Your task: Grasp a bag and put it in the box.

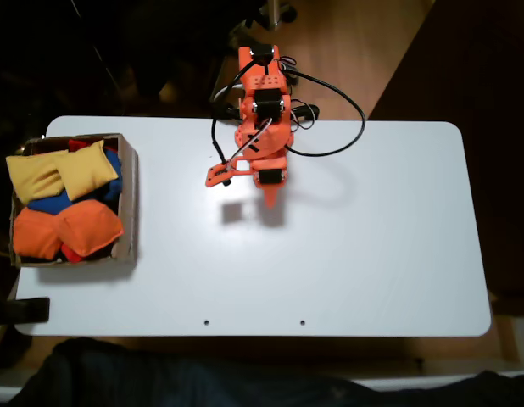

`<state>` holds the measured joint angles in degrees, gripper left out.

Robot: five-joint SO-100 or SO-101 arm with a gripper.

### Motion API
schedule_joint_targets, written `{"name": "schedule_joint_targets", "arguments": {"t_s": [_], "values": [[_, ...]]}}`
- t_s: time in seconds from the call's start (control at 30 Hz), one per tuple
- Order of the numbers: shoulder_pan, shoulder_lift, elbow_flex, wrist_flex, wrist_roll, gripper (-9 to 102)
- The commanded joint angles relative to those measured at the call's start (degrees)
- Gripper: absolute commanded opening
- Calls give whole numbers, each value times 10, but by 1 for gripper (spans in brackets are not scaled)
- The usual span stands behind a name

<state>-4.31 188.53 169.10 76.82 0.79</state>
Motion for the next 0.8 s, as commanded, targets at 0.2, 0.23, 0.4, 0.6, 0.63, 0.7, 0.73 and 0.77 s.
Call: {"name": "schedule_joint_targets", "arguments": {"t_s": [0.2, 0.23, 0.4, 0.6, 0.63, 0.7, 0.73, 0.77], "values": [[27, 4, -12, 6, 0, 0], [29, 4, -12, 6, 0, 0], [34, 4, -12, 6, 1, 0], [36, 4, -12, 6, 1, 0], [36, 4, -12, 6, 1, 0], [36, 4, -12, 6, 1, 0], [36, 4, -12, 6, 1, 0], [36, 4, -12, 6, 1, 0]]}}
